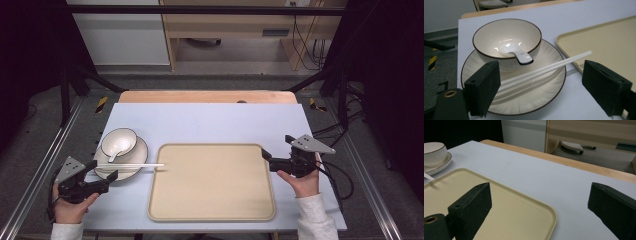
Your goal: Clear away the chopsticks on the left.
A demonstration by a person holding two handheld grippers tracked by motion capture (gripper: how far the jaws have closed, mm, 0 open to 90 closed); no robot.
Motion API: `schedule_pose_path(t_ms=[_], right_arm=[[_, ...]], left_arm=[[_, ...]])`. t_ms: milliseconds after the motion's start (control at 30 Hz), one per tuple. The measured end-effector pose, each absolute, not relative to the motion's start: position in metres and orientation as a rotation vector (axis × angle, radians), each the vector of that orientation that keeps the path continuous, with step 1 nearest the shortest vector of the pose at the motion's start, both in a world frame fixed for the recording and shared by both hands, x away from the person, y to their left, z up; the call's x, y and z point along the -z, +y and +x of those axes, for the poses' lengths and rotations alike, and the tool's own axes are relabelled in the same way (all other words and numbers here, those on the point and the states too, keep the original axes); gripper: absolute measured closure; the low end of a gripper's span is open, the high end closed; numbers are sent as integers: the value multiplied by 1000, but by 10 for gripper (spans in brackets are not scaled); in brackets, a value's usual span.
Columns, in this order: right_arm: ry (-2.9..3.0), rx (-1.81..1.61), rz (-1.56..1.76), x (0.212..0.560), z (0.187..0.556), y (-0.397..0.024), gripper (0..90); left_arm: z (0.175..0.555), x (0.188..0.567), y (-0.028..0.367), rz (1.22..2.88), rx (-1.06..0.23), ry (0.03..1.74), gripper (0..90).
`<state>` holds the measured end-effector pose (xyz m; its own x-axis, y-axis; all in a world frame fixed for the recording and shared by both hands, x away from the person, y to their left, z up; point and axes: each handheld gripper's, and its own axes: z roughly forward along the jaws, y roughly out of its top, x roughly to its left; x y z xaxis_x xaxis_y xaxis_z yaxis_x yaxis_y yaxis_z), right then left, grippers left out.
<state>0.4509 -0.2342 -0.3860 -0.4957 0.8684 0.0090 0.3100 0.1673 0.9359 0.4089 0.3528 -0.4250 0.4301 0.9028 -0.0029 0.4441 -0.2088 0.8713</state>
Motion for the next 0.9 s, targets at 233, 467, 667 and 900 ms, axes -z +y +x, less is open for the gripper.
schedule_pose_path(t_ms=[233, 467, 667, 900], right_arm=[[1908, -1315, 1108, 387, 452, -233, 57], [1927, -1300, 1113, 391, 454, -229, 57], [1936, -1289, 1112, 392, 455, -228, 59], [1935, -1287, 1111, 392, 455, -229, 59]], left_arm=[[419, 440, 355, 1878, -670, 1172, 232], [431, 452, 351, 1941, -709, 1163, 303], [437, 457, 349, 1966, -722, 1157, 352], [439, 460, 343, 2008, -739, 1160, 371]])
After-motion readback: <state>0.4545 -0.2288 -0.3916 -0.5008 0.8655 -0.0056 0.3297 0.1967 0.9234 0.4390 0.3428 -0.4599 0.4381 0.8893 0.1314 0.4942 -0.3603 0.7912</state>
